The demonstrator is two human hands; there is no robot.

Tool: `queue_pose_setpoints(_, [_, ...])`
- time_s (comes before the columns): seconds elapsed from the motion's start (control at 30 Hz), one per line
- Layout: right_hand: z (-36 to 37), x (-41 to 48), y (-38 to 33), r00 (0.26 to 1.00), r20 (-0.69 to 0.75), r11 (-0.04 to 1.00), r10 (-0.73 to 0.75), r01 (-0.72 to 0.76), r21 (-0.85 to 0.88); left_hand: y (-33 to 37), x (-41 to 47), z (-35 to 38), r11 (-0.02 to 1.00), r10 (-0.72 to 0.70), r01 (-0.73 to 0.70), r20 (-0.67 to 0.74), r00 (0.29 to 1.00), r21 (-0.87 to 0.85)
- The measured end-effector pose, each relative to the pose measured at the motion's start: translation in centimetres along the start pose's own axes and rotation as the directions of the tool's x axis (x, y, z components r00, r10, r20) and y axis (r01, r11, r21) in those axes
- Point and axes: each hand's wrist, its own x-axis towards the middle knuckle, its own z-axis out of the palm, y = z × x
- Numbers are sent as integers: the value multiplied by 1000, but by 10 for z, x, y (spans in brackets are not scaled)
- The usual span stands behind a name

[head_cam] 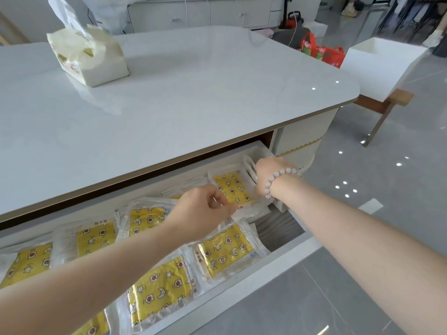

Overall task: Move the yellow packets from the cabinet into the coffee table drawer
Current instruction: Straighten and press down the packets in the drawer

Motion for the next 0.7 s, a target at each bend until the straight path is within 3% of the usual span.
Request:
queue_pose_setpoints(0.1, [-22, -13, 6, 999, -4, 999, 36, -36, -16, 14, 9, -12, 914, -91, 113, 75, 993, -390])
queue_pose_setpoints(0.2, [-53, -40, 2, 987, -151, 998, -56, 52, -25, 27, 12, -19, 715, -109, 218, 203, 973, -665])
queue_pose_setpoints(0.27, [-54, -57, -6, 968, -224, 993, -114, 118, 6, 34, 10, -19, 590, -73, 272, 285, 956, -760])
queue_pose_setpoints(0.33, [-33, -56, -17, 965, -189, 983, -185, 180, -39, 38, 6, -17, 531, -52, 289, 310, 949, -797])
queue_pose_setpoints(0.4, [-15, -55, -25, 962, -125, 969, -244, 236, -78, 39, 2, -16, 513, -76, 271, 271, 959, -815])
queue_pose_setpoints(0.5, [-27, -65, -32, 925, -211, 947, -315, 322, -2, 34, 1, -13, 525, -184, 266, 198, 963, -808])
queue_pose_setpoints(0.57, [-24, -62, -36, 895, -240, 911, -376, 404, 79, 27, 1, -12, 573, -266, 282, 151, 952, -770])
queue_pose_setpoints(0.7, [-26, -53, -26, 933, -154, 893, -326, 358, 274, 10, 1, -17, 686, -288, 299, 130, 949, -663])
